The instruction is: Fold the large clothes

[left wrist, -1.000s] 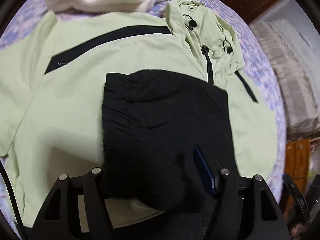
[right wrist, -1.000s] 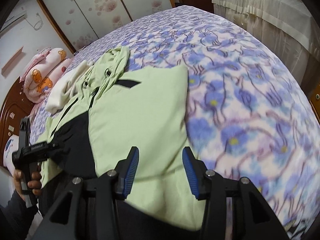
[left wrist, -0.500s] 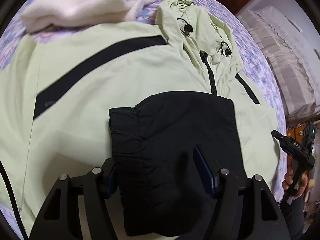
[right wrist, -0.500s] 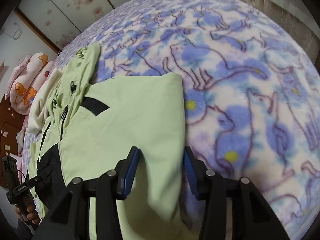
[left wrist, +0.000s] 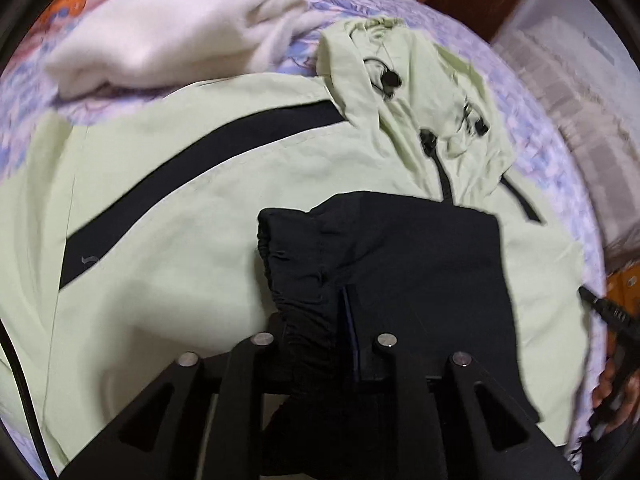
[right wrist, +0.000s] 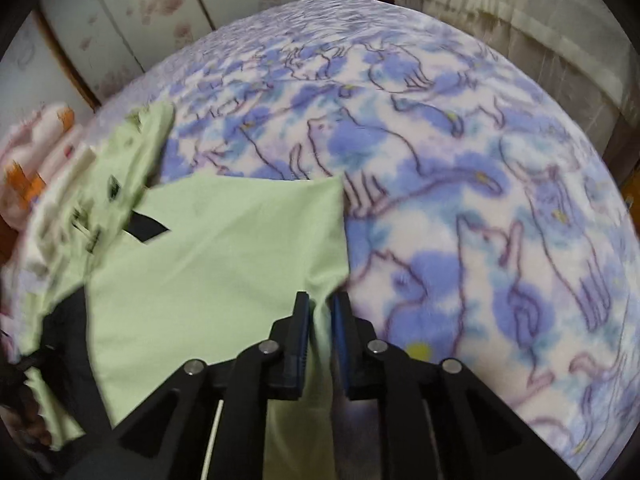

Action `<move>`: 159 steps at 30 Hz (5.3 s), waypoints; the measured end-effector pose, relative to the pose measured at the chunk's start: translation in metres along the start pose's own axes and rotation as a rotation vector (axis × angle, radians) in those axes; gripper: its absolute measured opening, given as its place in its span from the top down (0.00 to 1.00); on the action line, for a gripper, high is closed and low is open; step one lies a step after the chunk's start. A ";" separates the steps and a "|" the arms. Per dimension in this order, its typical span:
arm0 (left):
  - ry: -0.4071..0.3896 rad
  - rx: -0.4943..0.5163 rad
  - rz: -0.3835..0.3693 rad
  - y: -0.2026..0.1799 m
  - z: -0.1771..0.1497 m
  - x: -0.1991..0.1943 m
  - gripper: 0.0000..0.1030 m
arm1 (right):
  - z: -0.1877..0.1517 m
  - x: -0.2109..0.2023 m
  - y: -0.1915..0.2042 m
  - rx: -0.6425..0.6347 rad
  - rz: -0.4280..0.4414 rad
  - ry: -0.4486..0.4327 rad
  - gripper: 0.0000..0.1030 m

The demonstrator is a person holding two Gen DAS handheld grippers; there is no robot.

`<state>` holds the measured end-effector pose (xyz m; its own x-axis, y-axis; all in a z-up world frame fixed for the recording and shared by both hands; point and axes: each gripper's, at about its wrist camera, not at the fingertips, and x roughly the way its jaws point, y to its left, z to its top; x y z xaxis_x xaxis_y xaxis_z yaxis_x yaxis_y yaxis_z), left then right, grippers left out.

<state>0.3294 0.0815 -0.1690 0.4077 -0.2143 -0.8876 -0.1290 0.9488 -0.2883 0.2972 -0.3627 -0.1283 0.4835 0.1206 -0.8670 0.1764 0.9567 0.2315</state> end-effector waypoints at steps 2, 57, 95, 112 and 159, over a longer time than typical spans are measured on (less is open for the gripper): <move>0.015 -0.028 -0.019 0.007 -0.001 -0.009 0.59 | -0.009 -0.019 -0.013 0.044 0.087 -0.005 0.75; -0.048 0.134 0.095 -0.021 -0.072 -0.036 0.66 | -0.096 -0.032 0.025 -0.138 -0.311 -0.053 0.62; -0.029 0.207 0.096 -0.022 -0.168 -0.161 0.36 | -0.163 -0.146 0.137 -0.237 -0.127 0.022 0.62; -0.070 0.103 0.122 0.087 -0.180 -0.231 0.36 | -0.226 -0.137 0.239 -0.394 -0.085 0.098 0.62; -0.057 -0.803 0.080 0.463 -0.088 -0.170 0.96 | -0.245 -0.032 0.458 -0.487 0.105 0.184 0.62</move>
<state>0.1207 0.5372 -0.1829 0.4122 -0.1201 -0.9031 -0.7611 0.4995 -0.4138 0.1525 0.1371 -0.1031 0.3112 0.2246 -0.9234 -0.3046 0.9440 0.1269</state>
